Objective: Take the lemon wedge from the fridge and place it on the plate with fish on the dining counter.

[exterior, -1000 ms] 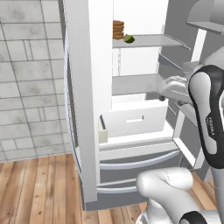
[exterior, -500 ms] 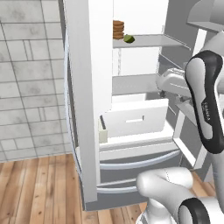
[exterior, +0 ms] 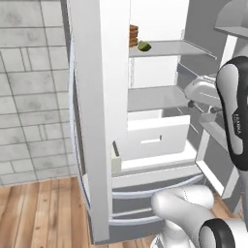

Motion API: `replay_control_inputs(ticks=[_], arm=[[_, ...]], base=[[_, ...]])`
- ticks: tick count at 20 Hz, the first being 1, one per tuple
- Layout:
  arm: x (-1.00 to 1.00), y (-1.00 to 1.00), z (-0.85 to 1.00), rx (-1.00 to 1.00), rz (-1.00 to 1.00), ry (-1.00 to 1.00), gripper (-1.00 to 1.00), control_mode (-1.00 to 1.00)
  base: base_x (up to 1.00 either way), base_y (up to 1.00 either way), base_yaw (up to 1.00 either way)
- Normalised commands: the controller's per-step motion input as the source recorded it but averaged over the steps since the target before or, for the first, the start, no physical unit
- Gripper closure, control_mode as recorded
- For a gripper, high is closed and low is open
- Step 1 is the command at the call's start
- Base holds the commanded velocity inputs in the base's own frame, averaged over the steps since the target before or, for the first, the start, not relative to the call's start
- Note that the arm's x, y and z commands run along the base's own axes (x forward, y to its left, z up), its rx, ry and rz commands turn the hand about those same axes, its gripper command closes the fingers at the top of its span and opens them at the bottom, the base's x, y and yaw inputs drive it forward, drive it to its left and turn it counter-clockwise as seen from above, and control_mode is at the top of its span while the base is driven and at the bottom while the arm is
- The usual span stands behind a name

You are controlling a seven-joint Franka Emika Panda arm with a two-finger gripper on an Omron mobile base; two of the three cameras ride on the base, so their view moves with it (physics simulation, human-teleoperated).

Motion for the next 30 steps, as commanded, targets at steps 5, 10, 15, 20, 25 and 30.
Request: replay_control_inputs(ticks=[5, 10, 15, 20, 25, 30], arm=[[0.0, 0.0, 0.0, 0.0, 0.0, 0.0, -1.0, 1.0], [0.0, 0.0, 0.0, 0.0, 0.0, 0.0, -1.0, 1.0], [0.07, 0.0, 0.23, -0.06, 0.03, -0.13, -1.0, -1.0], [0.06, 0.0, 0.59, -0.2, 0.19, -0.41, -1.0, -1.0], [0.0, 0.0, 0.3, -0.14, 0.24, -0.4, -1.0, -1.0], [0.13, -0.01, 0.32, -0.03, 0.11, -0.31, -1.0, -1.0]], base=[[1.0, 0.0, -0.02], [0.65, -0.15, 0.02], [0.25, -0.05, 0.02], [0.0, 0.0, 0.0], [0.0, 0.0, 0.0], [0.0, 0.0, 0.0]])
